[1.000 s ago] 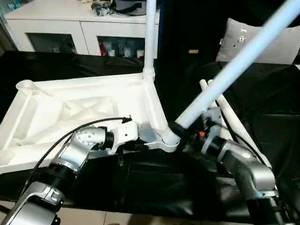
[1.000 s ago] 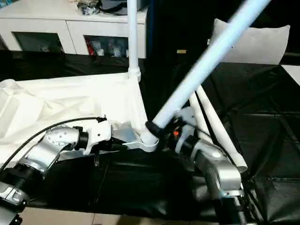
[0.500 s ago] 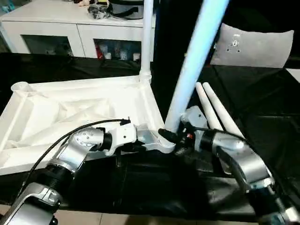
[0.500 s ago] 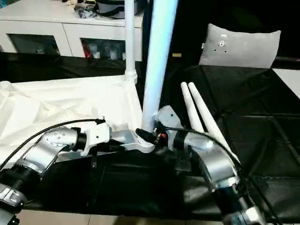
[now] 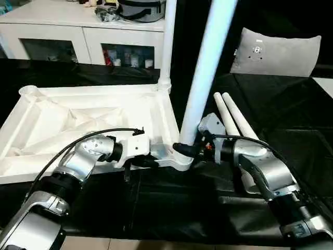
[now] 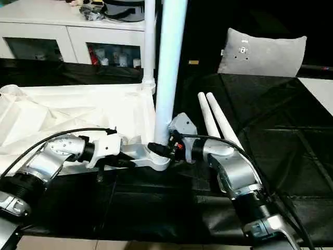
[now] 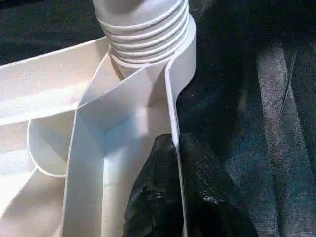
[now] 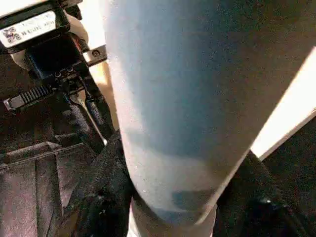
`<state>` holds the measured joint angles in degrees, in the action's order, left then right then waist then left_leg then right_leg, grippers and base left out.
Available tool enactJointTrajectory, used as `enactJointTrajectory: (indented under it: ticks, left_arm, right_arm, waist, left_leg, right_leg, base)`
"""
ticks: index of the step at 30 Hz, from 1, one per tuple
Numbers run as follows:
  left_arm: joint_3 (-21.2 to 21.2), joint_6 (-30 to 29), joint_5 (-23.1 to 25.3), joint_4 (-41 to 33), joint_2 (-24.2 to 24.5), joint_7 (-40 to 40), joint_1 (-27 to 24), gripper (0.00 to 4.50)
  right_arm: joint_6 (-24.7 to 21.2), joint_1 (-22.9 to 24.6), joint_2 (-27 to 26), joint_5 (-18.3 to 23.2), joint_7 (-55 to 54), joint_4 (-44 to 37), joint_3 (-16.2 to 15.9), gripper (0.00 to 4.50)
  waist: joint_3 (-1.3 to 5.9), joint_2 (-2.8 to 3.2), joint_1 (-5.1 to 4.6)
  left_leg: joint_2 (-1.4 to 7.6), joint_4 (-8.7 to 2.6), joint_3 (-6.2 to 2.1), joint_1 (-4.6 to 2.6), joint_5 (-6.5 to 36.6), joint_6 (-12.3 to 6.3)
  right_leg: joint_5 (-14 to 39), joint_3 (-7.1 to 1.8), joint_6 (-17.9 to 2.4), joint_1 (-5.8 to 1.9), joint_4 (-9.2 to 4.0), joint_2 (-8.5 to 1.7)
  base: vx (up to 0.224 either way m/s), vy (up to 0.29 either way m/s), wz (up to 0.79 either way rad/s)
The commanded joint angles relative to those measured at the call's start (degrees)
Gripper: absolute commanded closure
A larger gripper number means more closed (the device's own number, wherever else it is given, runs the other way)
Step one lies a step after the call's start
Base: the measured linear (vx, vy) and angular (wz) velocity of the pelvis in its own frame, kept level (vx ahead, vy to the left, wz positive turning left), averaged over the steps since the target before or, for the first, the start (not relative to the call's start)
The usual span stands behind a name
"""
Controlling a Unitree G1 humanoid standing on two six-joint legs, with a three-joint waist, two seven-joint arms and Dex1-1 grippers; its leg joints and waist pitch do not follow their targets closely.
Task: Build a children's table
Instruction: Rotate leg to tighten
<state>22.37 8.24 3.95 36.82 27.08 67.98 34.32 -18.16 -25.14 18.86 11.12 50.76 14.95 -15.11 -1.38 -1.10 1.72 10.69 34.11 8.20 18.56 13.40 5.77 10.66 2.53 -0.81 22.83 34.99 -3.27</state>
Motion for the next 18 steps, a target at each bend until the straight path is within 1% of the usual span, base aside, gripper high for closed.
enactJointTrajectory:
  ticks: [1, 2, 3, 4, 5, 6, 7, 8, 9, 10, 11, 12, 13, 14, 15, 16, 17, 18]
  left_arm:
    - [0.1, 0.7, 1.0, -0.4, 1.2, 0.5, 0.9, 4.5]
    - [-0.2, 0.2, 0.7, -0.8, 1.2, 0.6, 0.6, 4.5]
    - [-0.4, -0.1, 0.5, -1.2, 1.2, 0.6, 0.2, 4.5]
    - [-0.9, -1.2, 0.2, -2.4, 1.3, 0.3, -0.5, 4.5]
    - [-1.6, -3.7, -0.1, -4.8, 1.4, -1.0, -1.9, 4.5]
    - [-2.3, -6.6, -0.4, -7.3, 1.3, -2.5, -3.3, 4.5]
    - [-3.3, -10.3, -1.2, -10.4, 0.8, -4.1, -4.8, 4.5]
    - [-3.3, -10.3, -1.2, -10.4, 0.8, -4.1, -4.8, 4.5]
    - [-3.9, -12.6, -1.8, -12.2, 0.5, -5.1, -5.8, 4.5]
    - [-4.7, -18.1, -2.3, -18.0, -0.6, -7.8, -8.1, 4.5]
    - [-4.8, -20.3, -2.1, -20.4, -1.3, -9.2, -9.1, 4.5]
    - [-4.8, -23.6, -1.7, -24.3, -2.5, -11.5, -10.7, 4.5]
    - [-4.8, -24.6, -1.6, -25.5, -2.9, -12.2, -11.3, 4.5]
    - [-4.3, -27.4, -0.7, -28.8, -4.5, -14.1, -12.7, 4.5]
    - [-3.8, -29.4, 0.0, -31.3, -5.7, -15.4, -13.7, 4.5]
    - [-3.0, -31.6, 1.2, -33.8, -7.2, -17.2, -14.6, 4.5]
    - [-2.7, -32.5, 1.9, -34.8, -7.9, -18.1, -14.9, 4.5]
    - [-2.1, -34.1, 3.1, -36.0, -9.1, -19.6, -15.3, 4.5]
  right_arm:
    - [-4.1, 3.5, -0.5, -3.4, 1.3, 7.2, -5.8, 2.62]
    - [-4.1, 3.4, -0.7, -3.4, 1.1, 7.4, -5.7, 2.62]
    - [-4.1, 3.4, -0.8, -3.4, 0.9, 7.4, -5.6, 2.62]
    - [-4.1, 3.4, -1.2, -3.4, 0.3, 7.5, -5.4, 2.62]
    - [-4.2, 3.1, -1.9, -3.8, -2.2, 8.1, -4.5, 2.62]
    - [-4.5, 2.9, -2.7, -4.2, -4.9, 8.7, -3.5, 2.62]
    - [-4.9, 2.5, -3.6, -4.4, -7.8, 9.3, -2.2, 2.62]
    - [-4.9, 2.5, -3.6, -4.4, -7.8, 9.3, -2.2, 2.62]
    - [-5.1, 2.3, -4.2, -4.6, -9.5, 9.7, -1.4, 2.62]
    - [-5.8, 1.5, -5.6, -4.8, -14.2, 10.9, 1.0, 2.62]
    - [-6.0, 1.2, -6.2, -4.7, -15.9, 11.5, 1.9, 2.62]
    - [-6.3, 0.6, -7.1, -4.5, -18.5, 12.3, 3.4, 2.62]
    - [-6.4, 0.4, -7.4, -4.5, -19.2, 12.6, 3.8, 2.62]
    - [-6.3, -0.1, -8.0, -4.6, -21.1, 13.4, 4.6, 2.62]
    - [-6.2, -0.5, -8.4, -4.7, -22.4, 14.1, 5.0, 2.62]
    - [-6.0, -1.0, -8.9, -4.8, -23.5, 14.8, 5.4, 2.62]
    - [-5.9, -1.1, -9.2, -4.7, -23.9, 15.1, 5.7, 2.62]
    - [-5.7, -1.3, -9.5, -4.8, -24.4, 15.4, 5.8, 2.62]
  waist:
    - [1.23, 0.47, 0.19]
    - [1.2, 0.4, 0.18]
    - [1.1, 0.43, 0.21]
    - [1.09, 0.32, 0.18]
    - [1.04, 0.44, 0.24]
    - [0.98, 0.39, 0.11]
    - [0.92, 0.48, -0.08]
    - [0.97, 0.45, -0.27]
    - [0.87, 0.48, -0.43]
    - [0.72, 0.5, -0.7]
    - [0.71, 0.55, -0.98]
    - [0.74, 0.52, -1.38]
    - [0.65, 0.64, -1.72]
    - [0.75, 0.41, -1.75]
    - [0.66, 0.59, -1.99]
    - [0.71, 0.39, -1.99]
    - [0.81, 0.34, -2.06]
    - [0.71, 0.05, -1.95]
  left_leg:
    - [1.86, -5.15, -0.14, 1.2, 14.7, -0.31]
    - [1.88, -5.17, -0.16, 1.12, 15.1, -0.23]
    - [1.83, -5.2, -0.16, 0.98, 16.0, -0.22]
    - [1.88, -5.28, -0.24, 0.94, 16.3, -0.12]
    - [1.9, -5.38, -0.34, 1.0, 16.4, -0.08]
    - [1.98, -5.48, -0.41, 1.03, 16.5, 0.23]
    - [2.01, -5.59, -0.5, 1.06, 17.0, 0.47]
    - [2.14, -5.64, -0.53, 1.05, 17.1, 0.79]
    - [1.94, -5.53, -0.48, 0.8, 17.7, 0.67]
    - [1.94, -5.66, -0.59, 0.89, 18.4, 0.69]
    - [2.07, -5.74, -0.71, 1.05, 18.5, 0.9]
    - [1.97, -5.76, -0.87, 1.31, 18.9, 0.94]
    - [1.91, -5.75, -0.89, 1.22, 19.4, 0.82]
    - [1.91, -5.6, -0.77, 0.99, 19.7, 0.67]
    - [1.91, -5.59, -0.71, 1.03, 19.8, 0.54]
    - [1.88, -5.51, -0.61, 0.99, 19.6, 0.1]
    - [1.97, -5.51, -0.56, 1.07, 19.2, 0.05]
    - [1.82, -5.38, -0.37, 0.93, 19.2, -0.48]
  right_leg:
    - [20.5, -2.67, -9.8, -2.57, -5.03, -4.3]
    - [21.6, -2.68, -9.4, -2.49, -5.12, -4.31]
    - [24.2, -2.71, -8.7, -2.31, -5.41, -4.38]
    - [26.0, -2.75, -8.1, -2.27, -5.51, -4.47]
    - [26.8, -2.74, -7.7, -2.29, -5.57, -4.5]
    - [27.9, -2.73, -7.3, -2.22, -5.65, -4.58]
    - [29.0, -2.73, -6.9, -2.16, -5.7, -4.6]
    - [29.0, -2.75, -7.0, -2.13, -5.55, -4.65]
    - [30.6, -2.68, -6.5, -1.75, -5.85, -4.41]
    - [31.9, -2.62, -6.1, -1.69, -5.92, -4.38]
    - [31.9, -2.65, -6.4, -1.76, -5.79, -4.5]
    - [32.7, -2.44, -6.0, -1.83, -5.87, -4.41]
    - [32.7, -2.34, -6.1, -1.61, -6.07, -4.27]
    - [32.7, -2.37, -6.0, -1.45, -6.22, -4.23]
    - [31.8, -2.42, -6.6, -1.38, -6.19, -4.16]
    - [31.5, -2.48, -6.8, -1.29, -6.3, -4.14]
    - [30.6, -2.54, -7.0, -1.41, -6.22, -4.15]
    - [30.7, -2.48, -6.9, -1.15, -6.46, -3.94]
  base:
    - [0.0, 0.0, 0.0]
    - [0.0, 0.0, 0.0]
    - [0.0, 0.0, 0.0]
    - [0.0, 0.0, 0.0]
    - [0.0, 0.0, 0.0]
    - [0.0, 0.0, 0.0]
    - [0.0, 0.0, 0.0]
    - [0.0, 0.0, 0.0]
    - [0.0, 0.0, 0.0]
    - [0.0, 0.0, 0.0]
    - [0.0, 0.0, 0.0]
    - [0.0, 0.0, 0.0]
    - [0.0, 0.0, 0.0]
    - [0.0, 0.0, 0.0]
    - [0.0, 0.0, 0.0]
    - [0.0, 0.0, 0.0]
    - [0.0, 0.0, 0.0]
    - [0.0, 0.0, 0.0]
